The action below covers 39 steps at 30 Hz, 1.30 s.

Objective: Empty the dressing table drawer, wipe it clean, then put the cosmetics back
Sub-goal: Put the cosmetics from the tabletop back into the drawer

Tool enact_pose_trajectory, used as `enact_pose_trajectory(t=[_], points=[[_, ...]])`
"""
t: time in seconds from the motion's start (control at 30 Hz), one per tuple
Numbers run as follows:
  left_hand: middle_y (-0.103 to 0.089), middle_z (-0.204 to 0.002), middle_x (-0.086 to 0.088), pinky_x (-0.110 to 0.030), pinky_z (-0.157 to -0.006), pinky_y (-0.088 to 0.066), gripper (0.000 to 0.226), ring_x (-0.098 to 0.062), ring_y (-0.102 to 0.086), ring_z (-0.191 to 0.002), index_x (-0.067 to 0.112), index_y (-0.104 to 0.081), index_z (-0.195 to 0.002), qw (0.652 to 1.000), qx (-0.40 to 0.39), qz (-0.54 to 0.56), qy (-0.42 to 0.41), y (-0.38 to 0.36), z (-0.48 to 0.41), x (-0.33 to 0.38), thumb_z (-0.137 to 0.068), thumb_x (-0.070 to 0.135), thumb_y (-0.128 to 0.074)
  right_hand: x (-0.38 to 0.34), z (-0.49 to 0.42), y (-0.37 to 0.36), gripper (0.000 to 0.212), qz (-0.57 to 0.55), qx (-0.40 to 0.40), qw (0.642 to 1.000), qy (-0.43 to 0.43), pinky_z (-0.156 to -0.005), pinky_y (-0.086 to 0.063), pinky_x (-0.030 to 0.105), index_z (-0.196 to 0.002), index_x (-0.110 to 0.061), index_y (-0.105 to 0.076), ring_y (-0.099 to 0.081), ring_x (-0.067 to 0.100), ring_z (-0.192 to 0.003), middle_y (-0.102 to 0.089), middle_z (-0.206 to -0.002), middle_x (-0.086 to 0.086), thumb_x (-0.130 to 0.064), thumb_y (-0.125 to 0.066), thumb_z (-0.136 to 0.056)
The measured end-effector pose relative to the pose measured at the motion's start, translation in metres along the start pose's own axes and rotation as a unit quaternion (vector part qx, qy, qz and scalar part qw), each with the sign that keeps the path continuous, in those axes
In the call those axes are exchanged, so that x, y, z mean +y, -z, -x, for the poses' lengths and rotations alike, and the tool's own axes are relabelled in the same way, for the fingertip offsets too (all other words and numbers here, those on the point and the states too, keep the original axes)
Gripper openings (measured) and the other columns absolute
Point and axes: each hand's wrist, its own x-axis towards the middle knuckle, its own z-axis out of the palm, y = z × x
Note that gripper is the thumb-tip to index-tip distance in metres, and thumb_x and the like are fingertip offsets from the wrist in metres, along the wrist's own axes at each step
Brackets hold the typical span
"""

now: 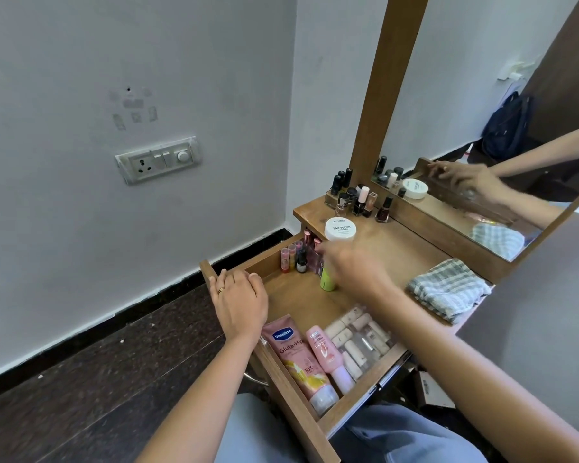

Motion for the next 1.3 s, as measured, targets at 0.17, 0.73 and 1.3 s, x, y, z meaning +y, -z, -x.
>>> enact_pose_trajectory(t=[0.17, 0.73, 1.3], points=[[-0.068, -0.117, -0.010, -0.043, -0.118, -0.019, 0.055, -0.026, -0.047, -0.130, 0.006, -0.068, -0.108, 1.000, 0.003, 0.002, 0.001, 0.000, 0.000, 0.001, -0.095, 0.034, -0.022, 0.082, -0.048, 0.039, 0.022, -0.103, 0.164, 0.949, -0.248, -0.071, -0.045, 0.032, -0.108, -0.009, -0.066, -0.060, 0.027, -0.096, -0.067, -0.104, 0.011, -0.018, -0.058, -0.090], [-0.068, -0.118, -0.011, -0.041, -0.119, -0.017, 0.048, -0.025, -0.048, -0.129, 0.006, -0.068, -0.108, 1.000, 0.008, 0.014, 0.009, 0.002, 0.000, 0.002, -0.098, 0.030, -0.028, 0.114, -0.097, 0.014, 0.022, -0.033, 0.017, 0.952, -0.302, -0.070, -0.049, 0.036, -0.098, -0.004, -0.065, -0.064, 0.037, -0.092, -0.064, -0.101, 0.019, -0.009, -0.070, -0.077], [-0.066, -0.120, -0.012, -0.041, -0.119, -0.016, 0.039, -0.025, -0.046, -0.131, 0.006, -0.066, -0.110, 1.000, 0.005, 0.019, 0.018, 0.005, 0.002, 0.006, -0.099, 0.026, -0.034, -0.030, -0.063, -0.011, 0.012, -0.270, 0.006, 0.957, -0.108, -0.065, -0.053, 0.031, -0.088, -0.020, -0.070, -0.065, 0.017, -0.072, -0.067, -0.078, -0.006, -0.018, -0.064, -0.077]])
